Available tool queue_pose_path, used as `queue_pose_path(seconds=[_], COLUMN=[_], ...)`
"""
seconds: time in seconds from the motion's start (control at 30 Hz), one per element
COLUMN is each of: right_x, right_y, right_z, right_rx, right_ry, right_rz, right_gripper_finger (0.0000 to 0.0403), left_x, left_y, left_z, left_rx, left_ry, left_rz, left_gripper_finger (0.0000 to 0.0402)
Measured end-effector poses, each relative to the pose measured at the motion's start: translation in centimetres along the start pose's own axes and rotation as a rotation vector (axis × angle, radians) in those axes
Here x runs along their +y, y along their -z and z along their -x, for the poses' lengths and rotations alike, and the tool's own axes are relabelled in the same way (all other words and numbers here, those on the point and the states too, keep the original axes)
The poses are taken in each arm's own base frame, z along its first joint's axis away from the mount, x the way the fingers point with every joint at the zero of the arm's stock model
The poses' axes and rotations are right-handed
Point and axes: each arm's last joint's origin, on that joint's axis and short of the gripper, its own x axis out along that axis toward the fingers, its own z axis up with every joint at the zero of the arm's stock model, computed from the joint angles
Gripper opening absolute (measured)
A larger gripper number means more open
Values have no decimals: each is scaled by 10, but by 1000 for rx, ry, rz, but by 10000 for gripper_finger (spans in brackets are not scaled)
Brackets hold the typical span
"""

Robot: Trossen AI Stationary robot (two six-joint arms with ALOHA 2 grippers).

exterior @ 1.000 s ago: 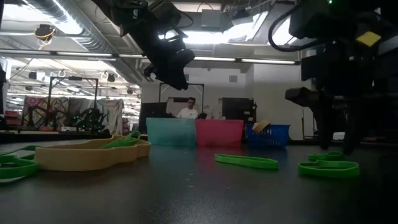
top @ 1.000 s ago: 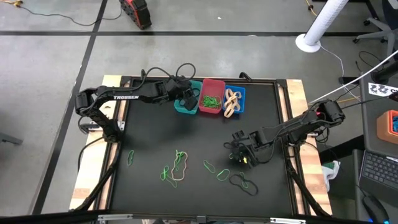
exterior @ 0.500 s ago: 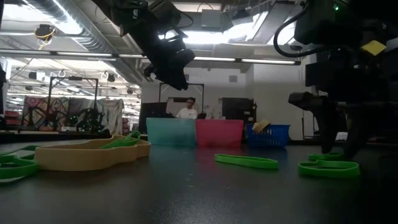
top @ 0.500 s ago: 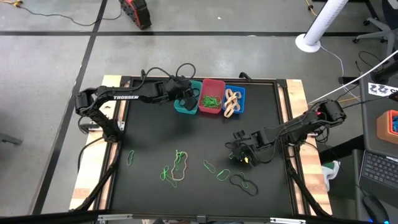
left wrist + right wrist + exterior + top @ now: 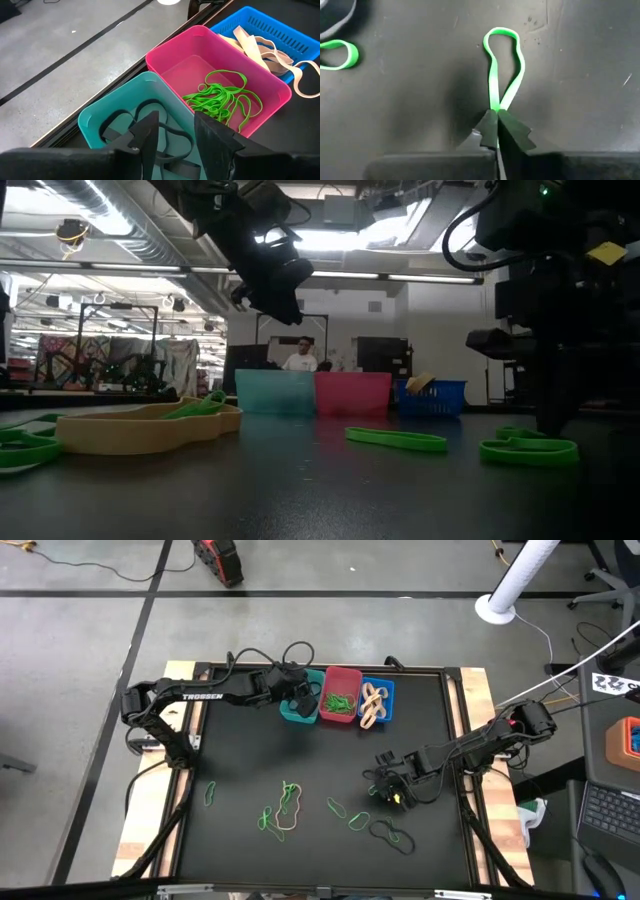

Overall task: Sort rubber bands into baskets
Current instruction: Put the green rubber band into the pink bin

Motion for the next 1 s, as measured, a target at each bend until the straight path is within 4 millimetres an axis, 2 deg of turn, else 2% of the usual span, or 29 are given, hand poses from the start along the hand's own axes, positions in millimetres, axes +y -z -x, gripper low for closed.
queue_pose_path(seconds=[0.17,0.3,0.47,0.67,1.0], right_x=[0,-1,-6,-11,-36], right_y=[0,-3,-18,-26,-29], right_z=[0,2,11,17,23], right_rx=[0,1,-50,-61,-81], right_ry=[1,2,65,141,191], right_rz=[-31,-34,-22,7,-52], right_gripper_finger=[21,6,8,4,1], left_x=[-4,-13,-22,-31,-48], left_y=[1,2,4,7,12], left_z=[1,5,9,13,21], left_rx=[-2,-8,-11,-14,-19], left_ry=[10,33,58,80,128], left_rz=[-18,-82,-112,-128,-157], left_gripper_finger=[123,123,123,123,123])
